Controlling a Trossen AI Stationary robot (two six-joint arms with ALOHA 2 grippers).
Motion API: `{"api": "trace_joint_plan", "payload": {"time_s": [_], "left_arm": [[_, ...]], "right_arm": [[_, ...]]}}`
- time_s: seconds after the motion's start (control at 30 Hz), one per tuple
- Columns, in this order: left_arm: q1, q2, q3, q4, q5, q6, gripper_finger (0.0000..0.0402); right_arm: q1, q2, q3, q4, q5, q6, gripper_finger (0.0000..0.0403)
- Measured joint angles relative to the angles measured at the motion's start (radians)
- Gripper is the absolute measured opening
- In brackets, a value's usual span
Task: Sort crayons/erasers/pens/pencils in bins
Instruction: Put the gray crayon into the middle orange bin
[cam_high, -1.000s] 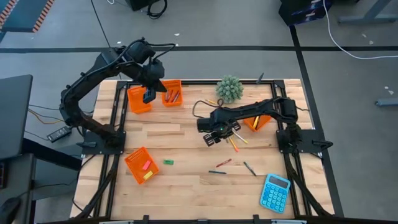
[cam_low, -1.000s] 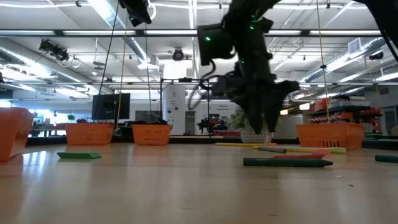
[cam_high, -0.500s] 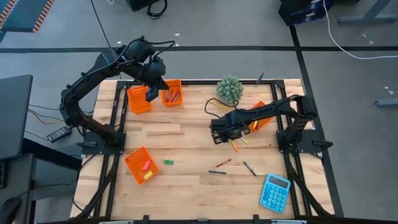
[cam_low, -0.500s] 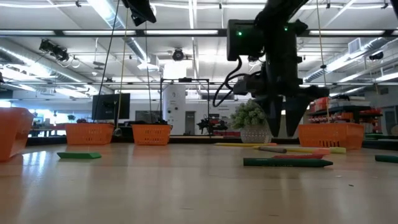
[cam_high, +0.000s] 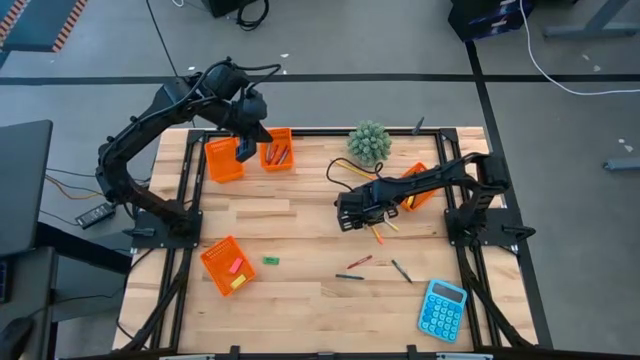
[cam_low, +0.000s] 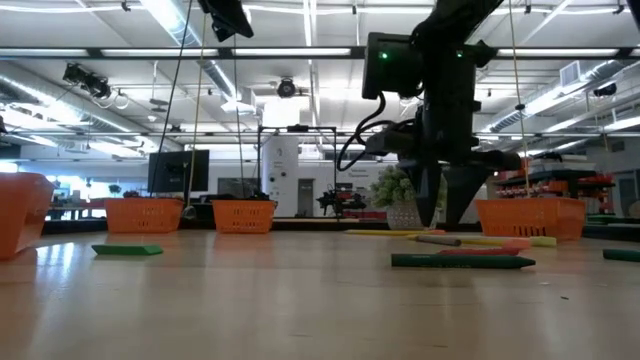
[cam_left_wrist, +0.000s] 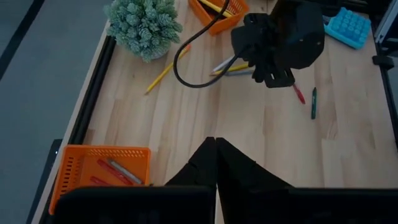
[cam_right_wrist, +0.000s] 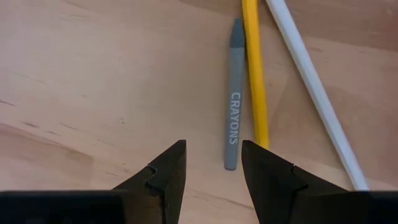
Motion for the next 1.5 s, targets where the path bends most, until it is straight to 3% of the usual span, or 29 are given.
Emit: {"api": "trace_joint_plan", "payload": {"time_s": [0.23,0.5,0.67,0.87,1.13,1.5], "left_arm": [[0.000,0.000,0.000,0.004,-0.019,-0.014,0.0028],[0.000,0.001,0.000,-0.001,-0.023,-0.033,0.0008],[0.000,0.001,0.000,-0.004,-0.023,-0.033,0.0016],[0.000,0.001,0.000,-0.004,-0.023,-0.033,0.0029],[0.000,0.001,0.000,-0.005,-0.022,-0.032,0.0008],[0.000,0.001,0.000,-0.016,-0.022,-0.031,0.0025]], "right_arm": [[0.000,0.019,-0.029,0.047,-0.002,-0.018,0.0161],[-0.001,0.022,-0.037,0.045,0.008,-0.023,0.0161],[-0.001,0.022,-0.036,0.049,0.010,-0.022,0.0159],[0.000,0.022,-0.036,0.053,0.009,-0.017,0.0127],[0.000,0.021,-0.042,0.054,-0.005,-0.022,0.0075],[0.000,0.015,-0.072,0.066,-0.046,-0.019,0.0070]]}}
